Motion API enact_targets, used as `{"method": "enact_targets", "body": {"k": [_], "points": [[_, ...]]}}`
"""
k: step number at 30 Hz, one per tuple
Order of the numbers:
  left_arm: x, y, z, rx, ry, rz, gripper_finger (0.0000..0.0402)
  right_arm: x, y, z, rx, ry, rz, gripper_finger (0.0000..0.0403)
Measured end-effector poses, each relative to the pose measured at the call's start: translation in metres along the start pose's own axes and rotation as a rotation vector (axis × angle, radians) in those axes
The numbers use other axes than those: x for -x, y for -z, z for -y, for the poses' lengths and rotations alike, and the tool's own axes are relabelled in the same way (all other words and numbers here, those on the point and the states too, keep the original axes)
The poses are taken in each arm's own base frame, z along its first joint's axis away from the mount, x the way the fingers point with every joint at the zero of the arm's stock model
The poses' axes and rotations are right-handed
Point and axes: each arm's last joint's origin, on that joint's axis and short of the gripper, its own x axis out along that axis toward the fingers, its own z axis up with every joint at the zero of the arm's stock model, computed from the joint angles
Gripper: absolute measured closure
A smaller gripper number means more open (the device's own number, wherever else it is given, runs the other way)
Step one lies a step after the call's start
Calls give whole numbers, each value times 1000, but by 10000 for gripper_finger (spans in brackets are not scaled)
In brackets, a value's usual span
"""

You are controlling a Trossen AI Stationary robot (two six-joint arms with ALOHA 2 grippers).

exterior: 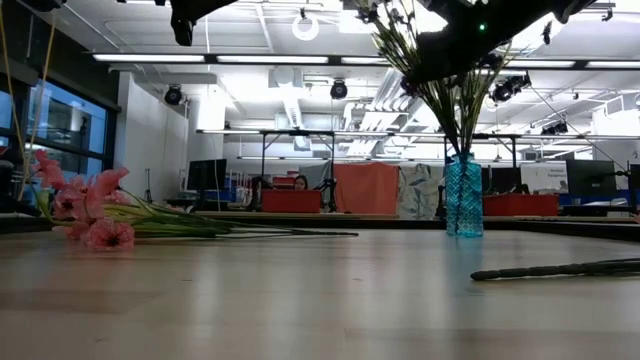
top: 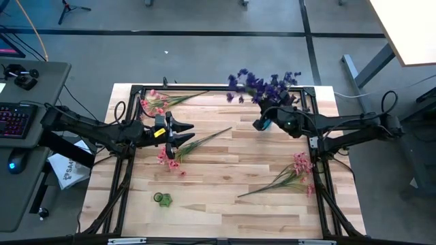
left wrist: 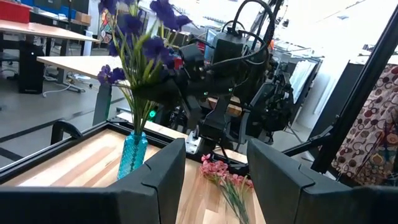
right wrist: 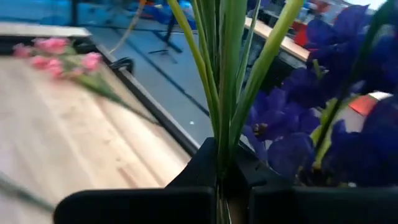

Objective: Sort flowers into vase by color
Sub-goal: Put the violet flowers into the blue vase

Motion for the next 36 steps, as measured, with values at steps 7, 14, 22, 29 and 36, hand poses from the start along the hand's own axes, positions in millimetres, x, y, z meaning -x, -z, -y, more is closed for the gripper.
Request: {"method": "enact_targets", "body": {"k": [7,14,22,29,36], "points": [[0,0,0,0,0,0,241,0,-2,2,-70,61,14,403],[0,0,0,0,0,0,241,0,-1,4,-206,134,11,403],[0,0,0,-2,-3,-4,241,1,3,6,-337,230,-4,403],[0,2,-1,-11,-15,-22,241,-2,6,4,-417,285,2,403],[0,3,-1,-12,-17,-25,241,-16,15,-11,-421,293,-27,403]]}}
